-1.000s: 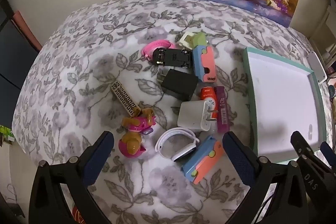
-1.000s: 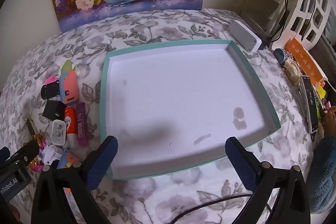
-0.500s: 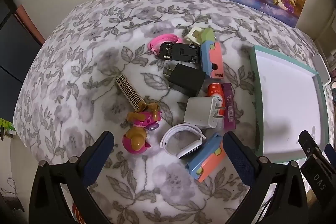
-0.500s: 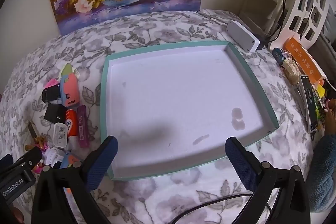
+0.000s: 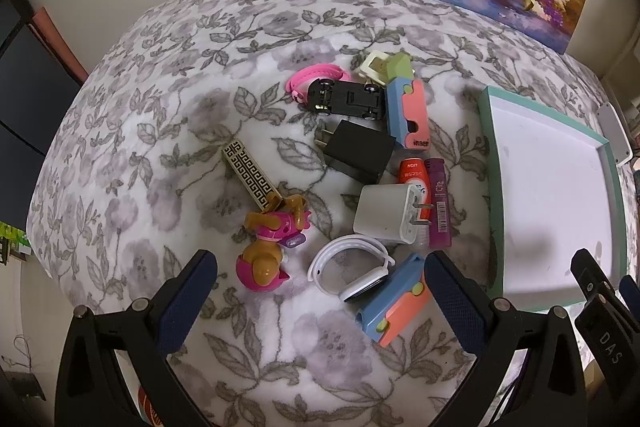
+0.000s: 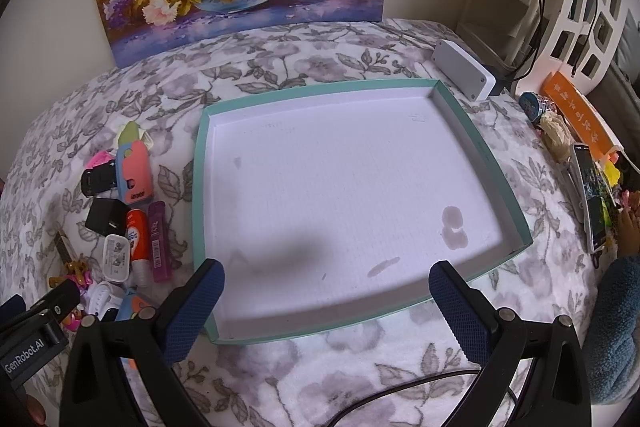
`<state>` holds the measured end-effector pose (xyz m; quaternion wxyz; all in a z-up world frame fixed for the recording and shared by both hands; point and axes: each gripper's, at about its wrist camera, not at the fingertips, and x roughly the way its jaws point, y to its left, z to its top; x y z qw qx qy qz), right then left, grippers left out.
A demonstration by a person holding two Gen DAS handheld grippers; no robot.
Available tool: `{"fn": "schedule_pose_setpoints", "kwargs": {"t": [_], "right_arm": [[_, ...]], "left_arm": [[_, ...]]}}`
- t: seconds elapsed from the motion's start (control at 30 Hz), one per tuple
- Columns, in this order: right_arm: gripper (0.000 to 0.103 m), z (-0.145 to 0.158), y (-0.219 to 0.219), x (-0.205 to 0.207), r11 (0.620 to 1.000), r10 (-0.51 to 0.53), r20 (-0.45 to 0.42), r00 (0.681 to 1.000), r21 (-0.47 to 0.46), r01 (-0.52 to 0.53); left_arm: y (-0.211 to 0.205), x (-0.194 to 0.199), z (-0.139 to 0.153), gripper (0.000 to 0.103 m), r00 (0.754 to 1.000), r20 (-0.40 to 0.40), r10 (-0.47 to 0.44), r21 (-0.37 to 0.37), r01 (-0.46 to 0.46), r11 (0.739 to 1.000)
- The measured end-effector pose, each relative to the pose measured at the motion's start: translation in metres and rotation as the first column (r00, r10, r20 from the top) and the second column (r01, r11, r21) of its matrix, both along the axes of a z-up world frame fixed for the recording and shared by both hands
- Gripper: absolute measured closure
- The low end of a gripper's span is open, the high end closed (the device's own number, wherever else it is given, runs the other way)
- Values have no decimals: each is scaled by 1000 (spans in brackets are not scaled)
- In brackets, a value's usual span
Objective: Organize rigid objects
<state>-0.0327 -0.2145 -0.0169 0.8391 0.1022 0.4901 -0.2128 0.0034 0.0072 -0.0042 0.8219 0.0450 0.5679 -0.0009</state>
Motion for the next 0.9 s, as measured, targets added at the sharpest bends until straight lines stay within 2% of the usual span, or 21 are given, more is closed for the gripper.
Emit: {"fn": "schedule_pose_setpoints", "kwargs": {"t": [0.9], "right_arm": [[0,3,-2,-1,1000,-4,27,1000,15,3]], "left_arm": [[-5,-2,-1,0,1000,0,-18,11,18,1000]]}}
